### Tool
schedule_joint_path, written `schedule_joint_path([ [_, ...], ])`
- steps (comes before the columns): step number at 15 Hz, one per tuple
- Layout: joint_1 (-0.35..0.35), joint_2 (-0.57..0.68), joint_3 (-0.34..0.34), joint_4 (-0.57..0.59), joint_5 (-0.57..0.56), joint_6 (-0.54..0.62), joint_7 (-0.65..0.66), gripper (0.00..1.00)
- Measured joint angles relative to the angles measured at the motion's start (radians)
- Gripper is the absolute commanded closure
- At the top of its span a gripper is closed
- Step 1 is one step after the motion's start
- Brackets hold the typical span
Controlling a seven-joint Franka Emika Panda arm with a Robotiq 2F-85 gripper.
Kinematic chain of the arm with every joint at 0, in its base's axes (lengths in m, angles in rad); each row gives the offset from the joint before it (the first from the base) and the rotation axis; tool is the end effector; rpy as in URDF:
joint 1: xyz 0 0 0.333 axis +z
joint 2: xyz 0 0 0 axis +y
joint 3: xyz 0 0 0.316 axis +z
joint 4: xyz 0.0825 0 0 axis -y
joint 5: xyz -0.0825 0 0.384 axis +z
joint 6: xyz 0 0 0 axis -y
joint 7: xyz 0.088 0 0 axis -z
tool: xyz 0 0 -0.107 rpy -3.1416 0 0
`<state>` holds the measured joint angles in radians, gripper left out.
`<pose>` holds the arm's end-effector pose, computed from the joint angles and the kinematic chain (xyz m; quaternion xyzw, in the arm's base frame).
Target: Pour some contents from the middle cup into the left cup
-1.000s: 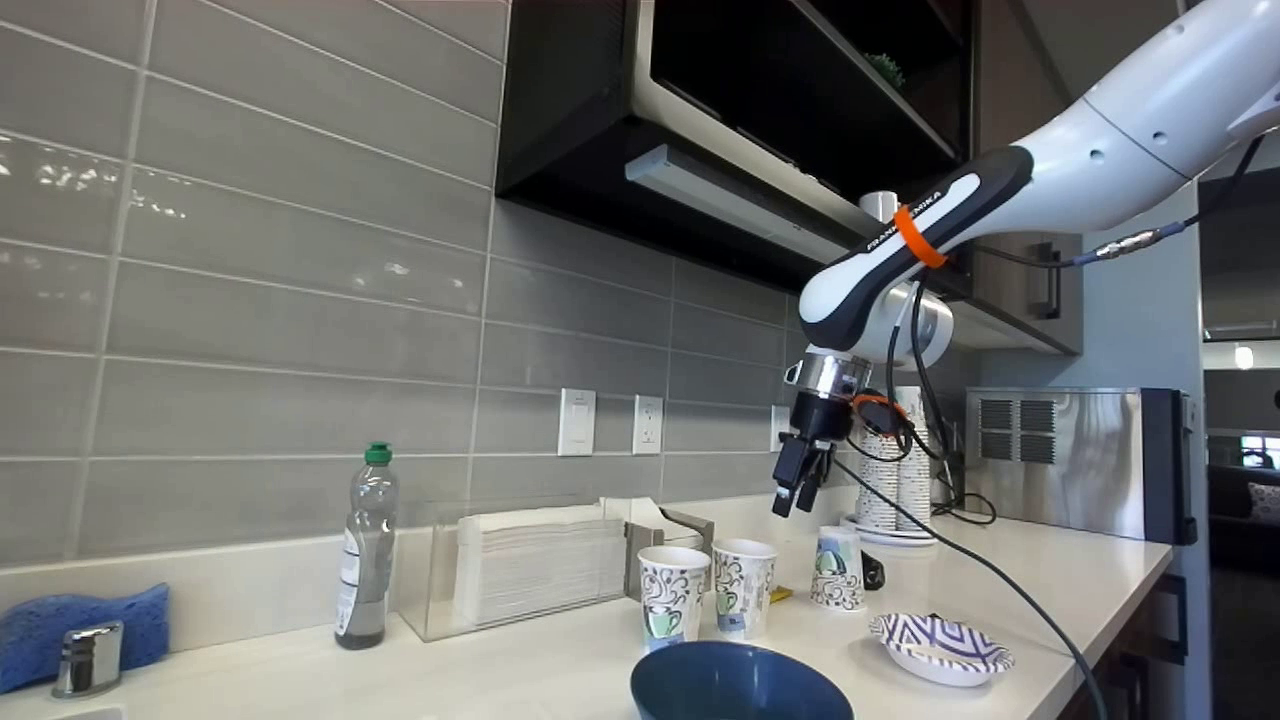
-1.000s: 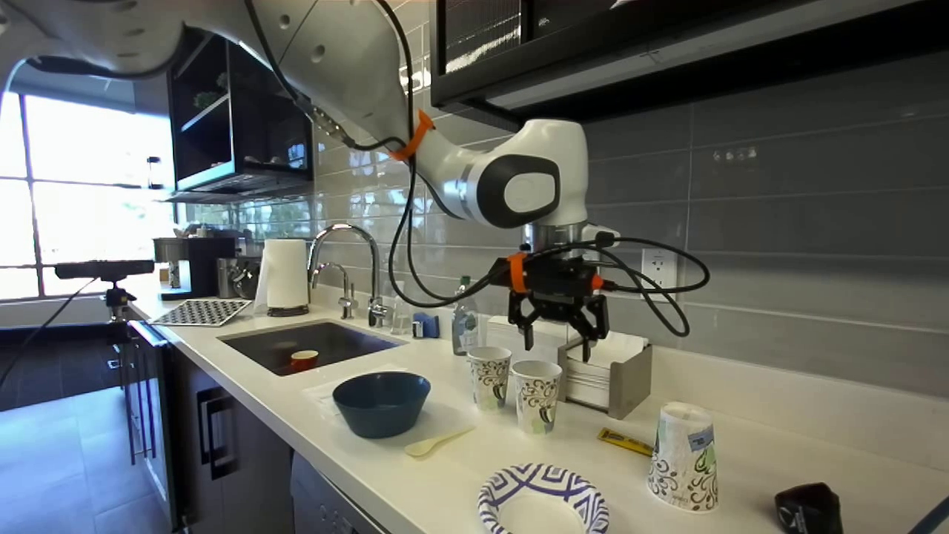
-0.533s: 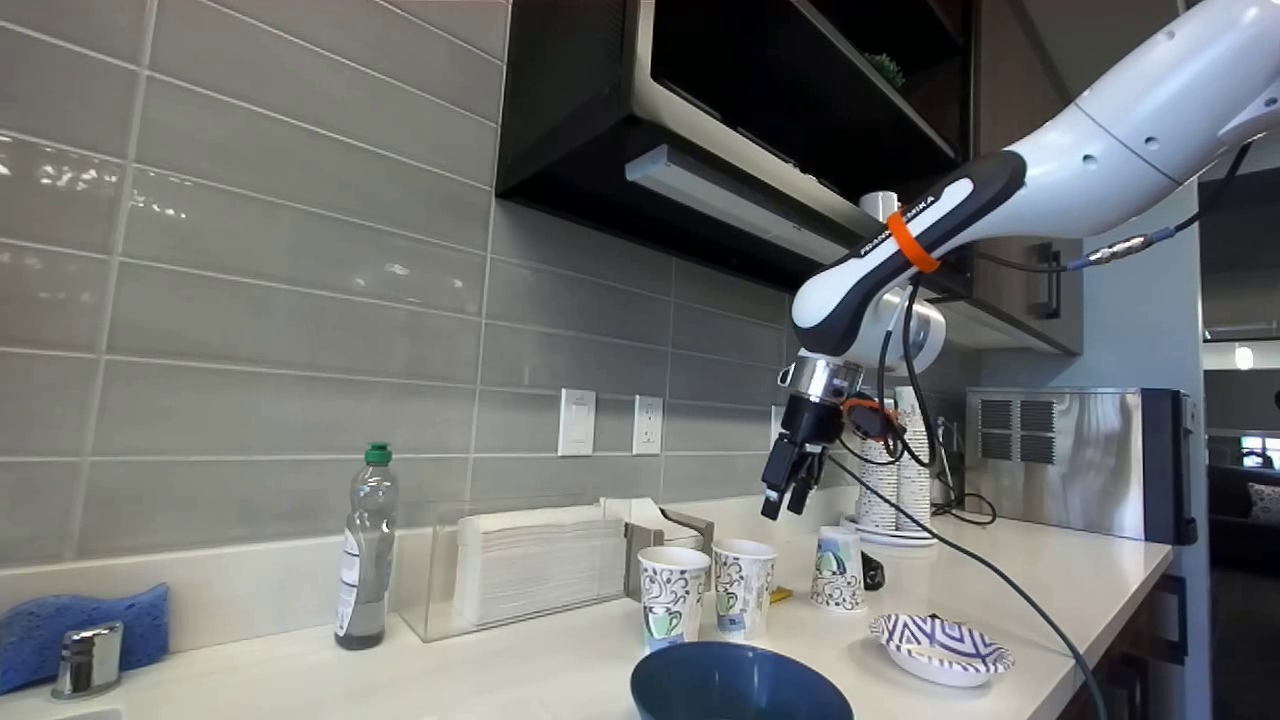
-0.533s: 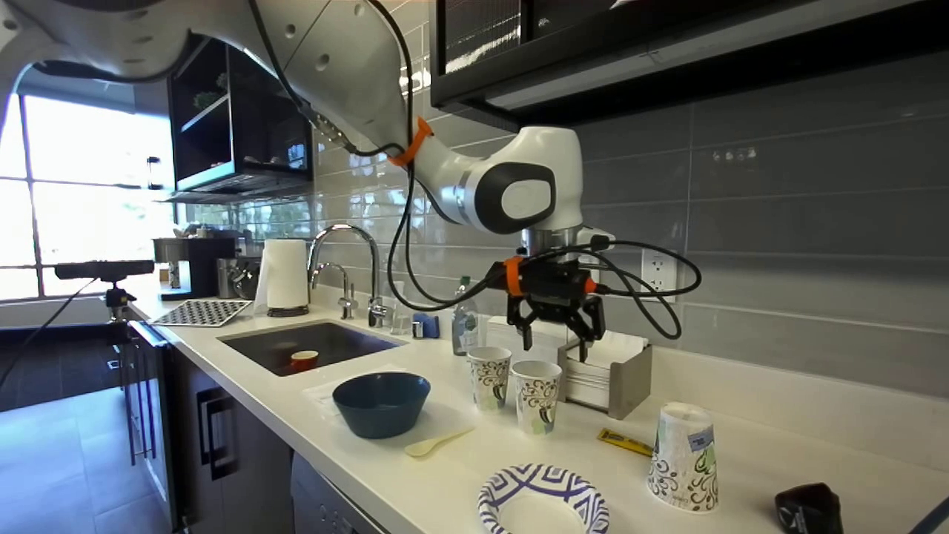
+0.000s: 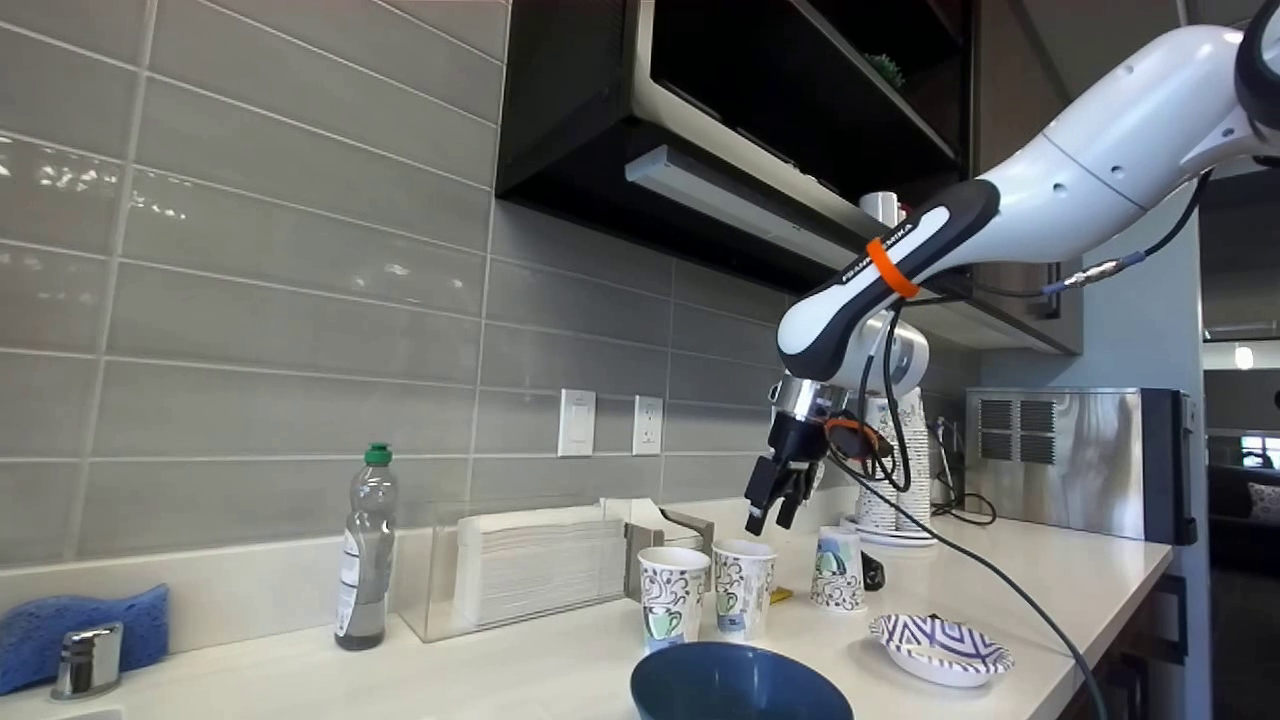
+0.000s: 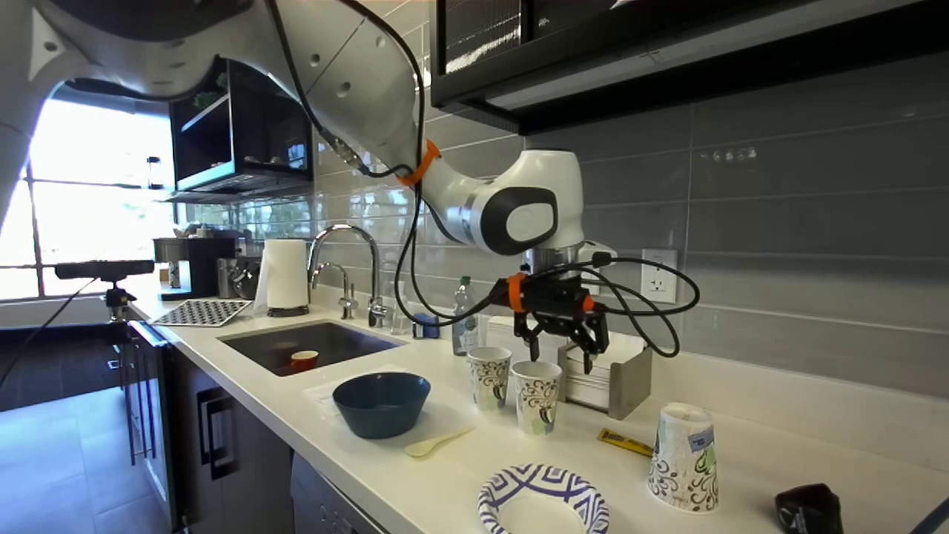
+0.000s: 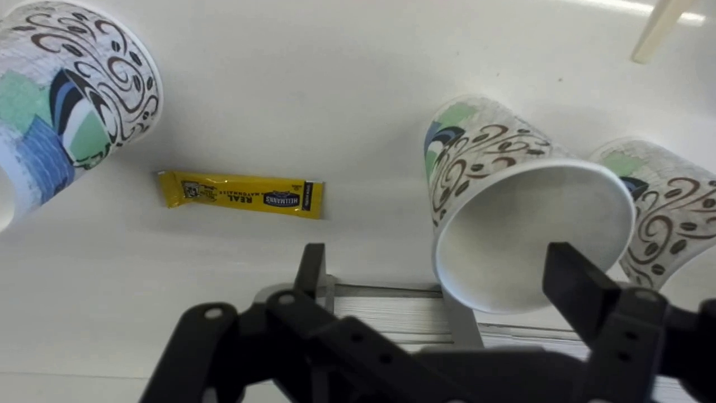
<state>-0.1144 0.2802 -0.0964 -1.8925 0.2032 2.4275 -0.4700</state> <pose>0.6287 -0.1300 0.3839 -0.9877 -0.0642 -0.1414 0.0165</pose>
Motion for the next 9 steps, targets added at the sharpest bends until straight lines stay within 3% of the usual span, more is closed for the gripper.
schedule_joint_path([
  [6, -0.004, 0.061, 0.005, 0.036, -0.007, 0.003, 0.032, 0.00],
  [7, -0.004, 0.069, 0.006, 0.041, -0.007, 0.003, 0.035, 0.07],
  [8, -0.004, 0.076, 0.006, 0.045, -0.007, 0.003, 0.038, 0.26],
  [9, -0.005, 0.082, 0.007, 0.047, -0.008, 0.003, 0.040, 0.32],
])
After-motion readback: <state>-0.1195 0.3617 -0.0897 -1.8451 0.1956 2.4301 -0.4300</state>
